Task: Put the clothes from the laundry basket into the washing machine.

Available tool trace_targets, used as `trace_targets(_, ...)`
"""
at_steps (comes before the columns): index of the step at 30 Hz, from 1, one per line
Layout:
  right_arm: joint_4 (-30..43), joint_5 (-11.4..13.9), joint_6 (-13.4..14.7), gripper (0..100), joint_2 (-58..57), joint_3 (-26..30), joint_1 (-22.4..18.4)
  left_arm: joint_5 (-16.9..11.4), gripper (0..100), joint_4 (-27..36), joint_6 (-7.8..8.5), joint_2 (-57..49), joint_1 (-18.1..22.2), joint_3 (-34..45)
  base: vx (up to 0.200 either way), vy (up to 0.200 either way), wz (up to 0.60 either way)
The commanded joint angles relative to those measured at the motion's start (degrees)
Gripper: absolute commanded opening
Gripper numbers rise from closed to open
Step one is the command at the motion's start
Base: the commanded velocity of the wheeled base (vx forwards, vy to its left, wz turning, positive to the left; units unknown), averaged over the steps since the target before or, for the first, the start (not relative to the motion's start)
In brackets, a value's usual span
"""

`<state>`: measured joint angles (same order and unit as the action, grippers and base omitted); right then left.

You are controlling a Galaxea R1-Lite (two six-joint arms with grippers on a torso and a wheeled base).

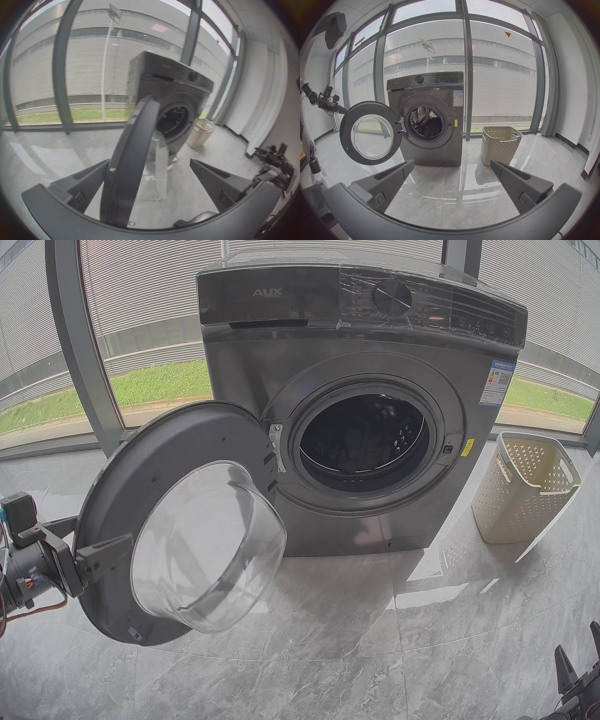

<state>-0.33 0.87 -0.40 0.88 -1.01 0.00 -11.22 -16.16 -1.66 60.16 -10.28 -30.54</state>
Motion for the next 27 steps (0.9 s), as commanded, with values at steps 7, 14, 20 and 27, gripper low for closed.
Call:
trace_targets(7,-0.02,0.01,-0.04,100,-0.17,1.01,0.0,-6.8,100,0.78,-2.39,-6.28,-11.96,-0.31,0.0,0.0,0.0)
trace_targets(14,-0.02,0.01,-0.04,100,-0.17,1.01,0.0,-4.69,100,0.34,-2.39,-6.55,-11.17,0.3,0.0,0.0,0.0)
trace_targets(20,-0.02,0.01,-0.04,100,-0.17,1.01,-0.09,-4.69,100,0.96,-1.77,-6.11,-11.7,1.09,0.0,0.0,0.0)
trace_targets(27,-0.02,0.01,0.05,100,-0.17,1.01,0.0,-4.87,100,0.17,-1.59,6.46,-14.24,-4.88,0.0,0.0,0.0)
